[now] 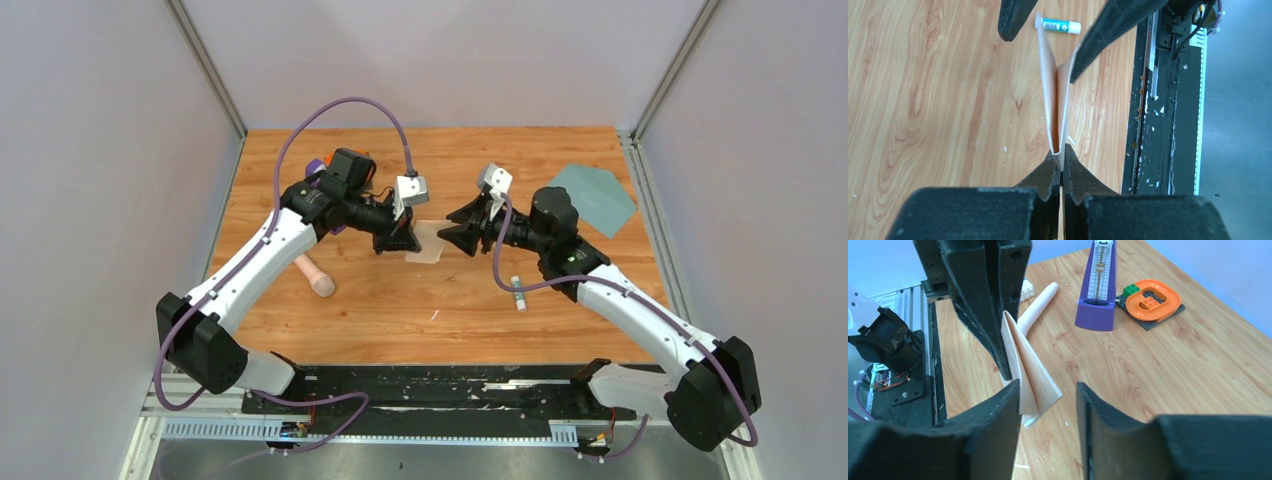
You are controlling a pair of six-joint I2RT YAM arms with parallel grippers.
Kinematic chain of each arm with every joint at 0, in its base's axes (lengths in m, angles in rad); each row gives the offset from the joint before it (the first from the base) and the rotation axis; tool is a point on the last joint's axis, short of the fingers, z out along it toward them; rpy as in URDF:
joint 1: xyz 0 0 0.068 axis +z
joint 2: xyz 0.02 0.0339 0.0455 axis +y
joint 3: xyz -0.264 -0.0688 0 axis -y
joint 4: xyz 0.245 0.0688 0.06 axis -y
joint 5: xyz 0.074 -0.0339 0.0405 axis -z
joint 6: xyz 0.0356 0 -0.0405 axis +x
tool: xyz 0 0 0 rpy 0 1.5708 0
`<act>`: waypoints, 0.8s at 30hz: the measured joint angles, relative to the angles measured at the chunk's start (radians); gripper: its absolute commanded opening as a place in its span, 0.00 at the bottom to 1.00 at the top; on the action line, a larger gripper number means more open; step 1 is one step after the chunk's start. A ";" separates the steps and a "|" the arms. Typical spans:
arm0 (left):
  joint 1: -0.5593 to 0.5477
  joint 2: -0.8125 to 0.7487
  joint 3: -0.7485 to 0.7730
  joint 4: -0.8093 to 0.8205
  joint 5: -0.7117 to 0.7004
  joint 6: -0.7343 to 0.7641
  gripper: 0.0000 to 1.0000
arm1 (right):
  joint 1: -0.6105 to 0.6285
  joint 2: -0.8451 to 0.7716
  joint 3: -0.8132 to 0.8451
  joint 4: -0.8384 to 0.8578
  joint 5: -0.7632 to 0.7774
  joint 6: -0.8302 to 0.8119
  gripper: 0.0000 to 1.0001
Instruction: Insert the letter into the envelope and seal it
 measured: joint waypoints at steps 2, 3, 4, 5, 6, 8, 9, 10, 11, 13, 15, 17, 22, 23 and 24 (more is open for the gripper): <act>0.000 0.000 -0.005 -0.003 -0.004 0.000 0.00 | -0.008 0.000 0.000 0.001 -0.002 0.005 0.31; 0.000 0.001 -0.005 -0.004 -0.006 0.000 0.00 | -0.010 0.006 0.000 -0.002 -0.006 0.008 0.31; 0.000 0.001 -0.005 -0.004 -0.007 0.000 0.00 | -0.010 0.013 0.001 -0.005 -0.011 0.009 0.30; 0.000 0.001 -0.004 -0.005 -0.007 0.000 0.00 | -0.010 0.021 0.003 -0.008 -0.017 0.009 0.29; 0.000 0.001 -0.004 -0.006 -0.007 0.002 0.00 | -0.010 0.029 0.004 -0.013 -0.027 0.009 0.29; 0.000 0.001 -0.004 -0.013 -0.008 0.005 0.00 | -0.012 0.046 0.010 -0.025 -0.049 0.008 0.28; 0.000 0.001 -0.004 -0.017 -0.008 0.008 0.00 | -0.013 0.053 0.014 -0.032 -0.061 0.007 0.29; 0.000 0.001 -0.004 -0.021 -0.008 0.010 0.00 | -0.014 0.060 0.019 -0.041 -0.072 0.005 0.32; 0.000 0.001 -0.004 -0.028 -0.008 0.013 0.00 | -0.015 0.066 0.025 -0.047 -0.083 0.003 0.37; 0.000 0.001 -0.004 -0.034 -0.008 0.021 0.00 | -0.018 0.071 0.031 -0.053 -0.108 -0.006 0.42; 0.000 0.001 -0.005 -0.040 -0.008 0.037 0.00 | -0.018 0.071 0.032 -0.060 -0.131 -0.012 0.45; 0.000 0.001 -0.005 -0.050 -0.008 0.054 0.00 | -0.018 0.071 0.034 -0.067 -0.143 -0.019 0.46; 0.000 0.002 -0.004 -0.081 -0.006 0.098 0.00 | -0.018 0.071 0.036 -0.074 -0.172 -0.035 0.32; 0.000 0.003 -0.004 -0.089 -0.005 0.106 0.00 | -0.018 0.071 0.037 -0.076 -0.177 -0.037 0.29; -0.001 0.004 -0.004 -0.094 -0.005 0.111 0.00 | -0.018 0.072 0.038 -0.081 -0.183 -0.039 0.26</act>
